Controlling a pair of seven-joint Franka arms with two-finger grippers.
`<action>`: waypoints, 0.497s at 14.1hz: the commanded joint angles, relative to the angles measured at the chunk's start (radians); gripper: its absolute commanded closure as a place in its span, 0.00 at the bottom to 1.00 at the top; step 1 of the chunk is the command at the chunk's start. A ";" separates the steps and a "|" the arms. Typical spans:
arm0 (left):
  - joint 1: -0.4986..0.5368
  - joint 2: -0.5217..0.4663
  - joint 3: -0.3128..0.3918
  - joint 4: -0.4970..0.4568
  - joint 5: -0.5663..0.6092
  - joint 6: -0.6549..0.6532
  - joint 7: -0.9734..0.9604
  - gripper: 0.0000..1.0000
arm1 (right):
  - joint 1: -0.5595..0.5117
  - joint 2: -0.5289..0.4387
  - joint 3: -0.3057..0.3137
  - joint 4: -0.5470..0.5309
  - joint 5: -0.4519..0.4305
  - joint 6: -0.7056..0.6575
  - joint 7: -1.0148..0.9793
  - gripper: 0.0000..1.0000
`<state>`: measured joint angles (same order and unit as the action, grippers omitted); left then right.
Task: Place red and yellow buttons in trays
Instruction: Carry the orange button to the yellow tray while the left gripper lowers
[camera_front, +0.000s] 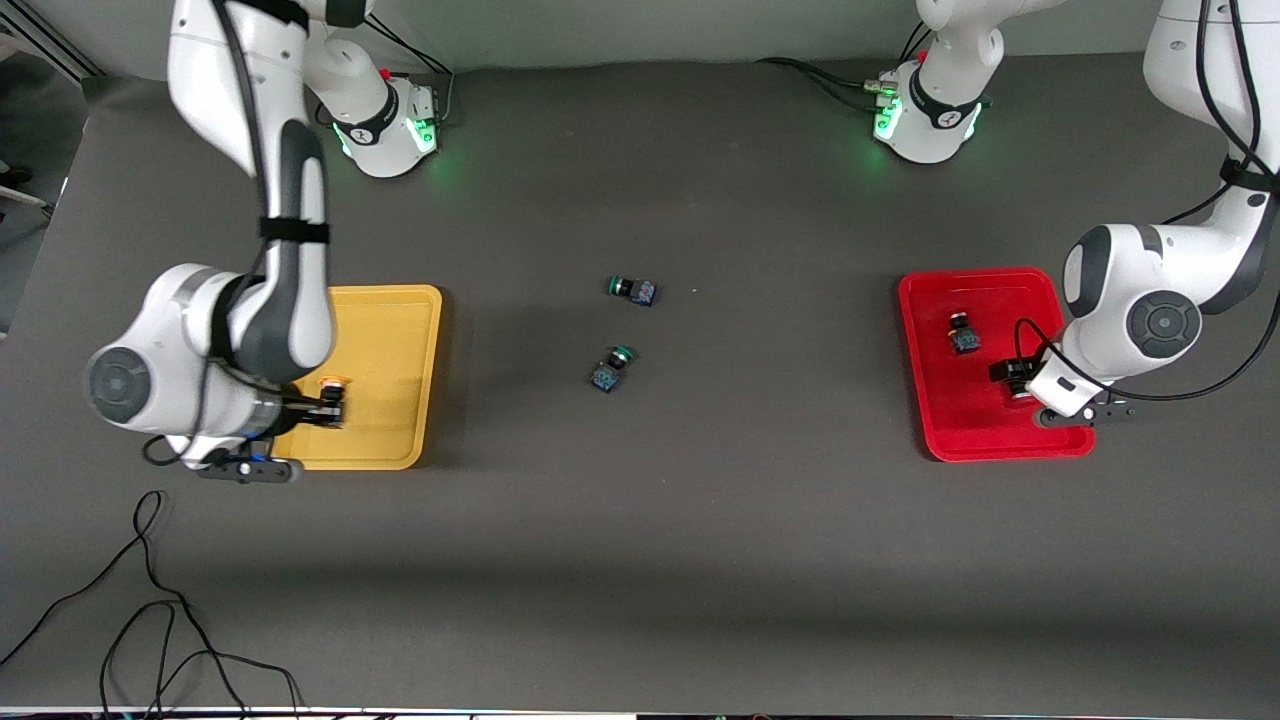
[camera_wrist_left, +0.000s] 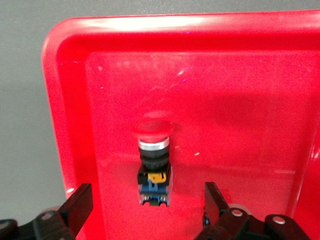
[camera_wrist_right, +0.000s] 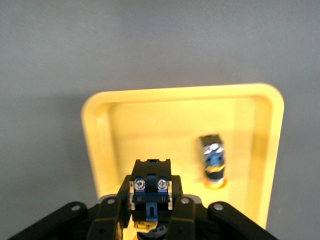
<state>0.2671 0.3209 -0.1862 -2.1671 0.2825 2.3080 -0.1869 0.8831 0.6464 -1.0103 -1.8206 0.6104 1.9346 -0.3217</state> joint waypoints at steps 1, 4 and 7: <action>-0.008 -0.095 -0.010 0.019 0.009 -0.120 0.012 0.01 | 0.033 0.007 0.007 -0.156 0.113 0.150 -0.161 0.95; -0.017 -0.152 -0.036 0.039 0.000 -0.197 0.012 0.01 | 0.034 0.010 0.067 -0.200 0.144 0.202 -0.192 0.95; -0.017 -0.238 -0.123 0.129 -0.066 -0.396 -0.003 0.01 | 0.033 0.024 0.104 -0.197 0.146 0.201 -0.203 0.52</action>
<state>0.2595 0.1549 -0.2629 -2.0902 0.2628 2.0404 -0.1872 0.9126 0.6685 -0.9099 -2.0138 0.7270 2.1239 -0.4852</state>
